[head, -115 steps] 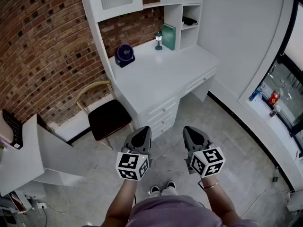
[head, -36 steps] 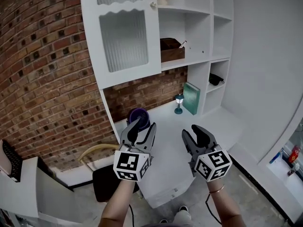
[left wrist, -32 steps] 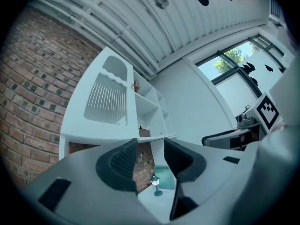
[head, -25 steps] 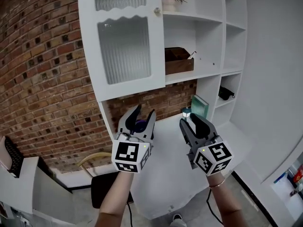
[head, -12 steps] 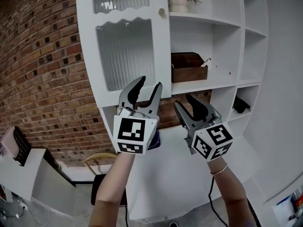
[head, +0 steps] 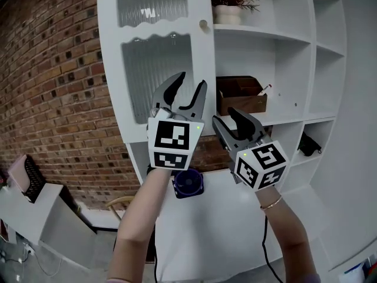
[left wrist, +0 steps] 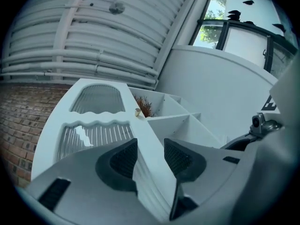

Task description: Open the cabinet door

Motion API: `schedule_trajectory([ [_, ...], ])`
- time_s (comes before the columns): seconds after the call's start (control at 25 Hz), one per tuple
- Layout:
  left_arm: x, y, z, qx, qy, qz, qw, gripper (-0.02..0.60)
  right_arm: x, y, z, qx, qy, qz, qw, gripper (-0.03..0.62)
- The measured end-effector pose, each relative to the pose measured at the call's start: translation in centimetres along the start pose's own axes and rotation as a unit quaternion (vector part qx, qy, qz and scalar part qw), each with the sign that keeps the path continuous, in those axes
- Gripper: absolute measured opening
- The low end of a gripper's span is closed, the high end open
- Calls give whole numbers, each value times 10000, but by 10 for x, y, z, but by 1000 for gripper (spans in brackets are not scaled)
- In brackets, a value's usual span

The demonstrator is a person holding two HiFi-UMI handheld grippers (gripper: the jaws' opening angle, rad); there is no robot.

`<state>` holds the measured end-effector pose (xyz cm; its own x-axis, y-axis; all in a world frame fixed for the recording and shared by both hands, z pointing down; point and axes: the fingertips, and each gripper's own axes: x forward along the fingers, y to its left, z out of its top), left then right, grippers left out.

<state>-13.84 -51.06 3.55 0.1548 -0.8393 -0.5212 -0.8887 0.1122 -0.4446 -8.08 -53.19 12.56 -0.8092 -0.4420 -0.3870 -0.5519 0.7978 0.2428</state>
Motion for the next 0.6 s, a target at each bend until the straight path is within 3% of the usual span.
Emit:
schedule_trajectory([
  [0.6,78,31,58,967,-4,376,9946,166,44,-23,34,-25,-374,168,9992,187],
])
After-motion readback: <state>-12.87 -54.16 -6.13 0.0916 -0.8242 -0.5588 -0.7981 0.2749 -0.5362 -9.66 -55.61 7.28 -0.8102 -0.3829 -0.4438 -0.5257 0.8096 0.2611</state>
